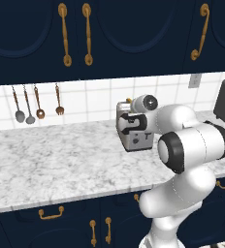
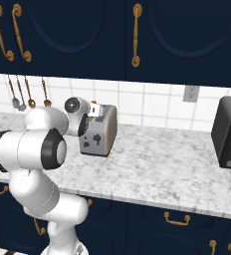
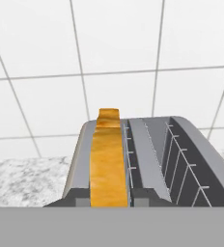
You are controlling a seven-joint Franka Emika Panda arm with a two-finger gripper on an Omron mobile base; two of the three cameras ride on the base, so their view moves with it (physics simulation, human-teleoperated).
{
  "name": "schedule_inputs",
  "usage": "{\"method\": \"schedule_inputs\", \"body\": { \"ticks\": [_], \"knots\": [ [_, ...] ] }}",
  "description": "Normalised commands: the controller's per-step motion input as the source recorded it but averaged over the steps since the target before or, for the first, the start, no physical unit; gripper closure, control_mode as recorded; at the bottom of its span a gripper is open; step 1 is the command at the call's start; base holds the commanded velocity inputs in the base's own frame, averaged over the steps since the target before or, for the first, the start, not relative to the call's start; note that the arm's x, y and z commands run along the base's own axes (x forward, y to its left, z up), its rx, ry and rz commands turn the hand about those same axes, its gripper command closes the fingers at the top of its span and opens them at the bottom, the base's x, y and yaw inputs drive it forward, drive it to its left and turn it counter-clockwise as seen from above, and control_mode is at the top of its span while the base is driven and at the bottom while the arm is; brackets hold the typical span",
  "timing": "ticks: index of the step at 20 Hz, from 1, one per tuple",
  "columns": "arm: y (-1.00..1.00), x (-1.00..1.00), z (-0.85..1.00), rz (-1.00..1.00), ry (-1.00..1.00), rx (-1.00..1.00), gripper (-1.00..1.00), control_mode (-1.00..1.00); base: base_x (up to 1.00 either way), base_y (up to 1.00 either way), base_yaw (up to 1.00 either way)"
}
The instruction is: Start the toaster. Once the lever pops up, take the bread to the plate on the dining counter.
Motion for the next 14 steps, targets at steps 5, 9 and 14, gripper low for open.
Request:
{"method": "schedule_inputs", "body": {
  "ticks": [5,9,14],
  "knots": [
    [0.0,0.0,0.0,0.0,0.0,0.0,1.0,-1.0,0.0,0.0,0.0],
    [0.0,0.0,0.0,0.0,0.0,0.0,1.0,-1.0,0.0,0.0,0.0],
    [0.0,0.0,0.0,0.0,0.0,0.0,1.0,-1.0,0.0,0.0,0.0]
  ]
}}
